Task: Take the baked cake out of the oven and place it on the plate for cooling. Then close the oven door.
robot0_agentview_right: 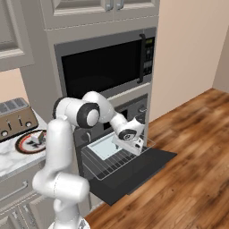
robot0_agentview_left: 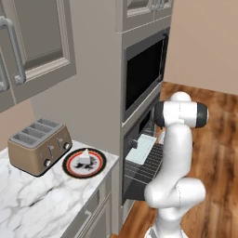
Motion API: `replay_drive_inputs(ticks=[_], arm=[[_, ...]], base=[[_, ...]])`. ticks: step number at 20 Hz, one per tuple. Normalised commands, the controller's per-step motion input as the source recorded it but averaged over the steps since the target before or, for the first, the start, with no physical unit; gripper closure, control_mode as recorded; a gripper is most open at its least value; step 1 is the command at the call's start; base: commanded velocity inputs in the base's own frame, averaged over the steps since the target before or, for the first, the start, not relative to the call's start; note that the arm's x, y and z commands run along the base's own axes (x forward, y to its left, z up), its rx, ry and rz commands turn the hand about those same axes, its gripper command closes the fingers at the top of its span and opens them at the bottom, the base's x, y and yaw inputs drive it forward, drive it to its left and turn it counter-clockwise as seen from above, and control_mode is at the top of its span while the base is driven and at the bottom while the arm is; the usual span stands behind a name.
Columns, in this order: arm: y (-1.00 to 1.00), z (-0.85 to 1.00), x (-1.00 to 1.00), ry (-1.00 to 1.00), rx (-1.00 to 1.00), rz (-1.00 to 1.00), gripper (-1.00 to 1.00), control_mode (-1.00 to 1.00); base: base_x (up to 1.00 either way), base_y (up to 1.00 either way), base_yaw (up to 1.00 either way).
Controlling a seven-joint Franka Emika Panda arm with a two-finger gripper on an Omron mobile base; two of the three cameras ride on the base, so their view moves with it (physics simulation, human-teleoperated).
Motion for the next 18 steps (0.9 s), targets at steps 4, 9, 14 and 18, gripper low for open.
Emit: replay_drive_inputs(ticks=[4,9,14,18], arm=[[-0.04,-0.52,0.26,0.00,0.08,0.00,-1.00,-1.00],[-0.01,-0.51,0.30,0.00,0.07,0.00,-1.00,-1.00],[0.00,-0.48,0.27,0.00,0.06,0.00,-1.00,-1.00],[0.00,-0.49,0.26,0.00,0.06,0.00,-1.00,-1.00]], base=[[0.00,0.00,0.00],[0.00,0.00,0.00],[0.00,0.00,0.00],[0.00,0.00,0.00]])
